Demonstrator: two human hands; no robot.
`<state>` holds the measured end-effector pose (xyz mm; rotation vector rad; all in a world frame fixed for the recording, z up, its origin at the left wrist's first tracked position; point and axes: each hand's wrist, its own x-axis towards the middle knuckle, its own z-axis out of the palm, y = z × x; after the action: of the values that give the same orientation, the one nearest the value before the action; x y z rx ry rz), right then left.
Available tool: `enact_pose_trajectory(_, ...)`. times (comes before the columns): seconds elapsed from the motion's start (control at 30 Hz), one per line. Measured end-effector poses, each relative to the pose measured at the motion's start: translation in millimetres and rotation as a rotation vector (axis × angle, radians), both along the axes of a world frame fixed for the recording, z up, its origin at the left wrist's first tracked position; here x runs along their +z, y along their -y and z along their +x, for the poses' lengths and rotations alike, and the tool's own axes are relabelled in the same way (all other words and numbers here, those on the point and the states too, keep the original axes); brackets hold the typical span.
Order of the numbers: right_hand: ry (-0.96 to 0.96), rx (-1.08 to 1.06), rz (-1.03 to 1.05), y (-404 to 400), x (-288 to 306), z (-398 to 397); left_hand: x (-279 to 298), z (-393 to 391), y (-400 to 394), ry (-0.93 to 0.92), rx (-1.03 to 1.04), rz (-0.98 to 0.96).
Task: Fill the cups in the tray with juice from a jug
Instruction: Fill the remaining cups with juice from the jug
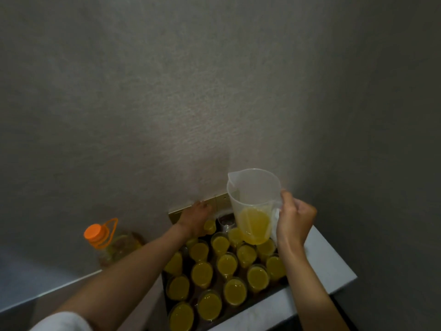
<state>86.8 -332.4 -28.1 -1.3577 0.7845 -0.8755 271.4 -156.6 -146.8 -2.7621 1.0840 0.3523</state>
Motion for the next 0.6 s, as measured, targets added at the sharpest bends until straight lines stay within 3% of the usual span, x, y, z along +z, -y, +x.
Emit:
enact_pose_trajectory(0.27,-0.012,-0.008,0.026,15.2,-19.0,3.2,-22.5,5.6,18.2,0.073,-0.019,0.100)
enact_pose_trajectory(0.6,-0.028,-0.014,0.041,24.6,-30.7,8.7,-53.5,15.8,26.8,0.015,0.020,0.197)
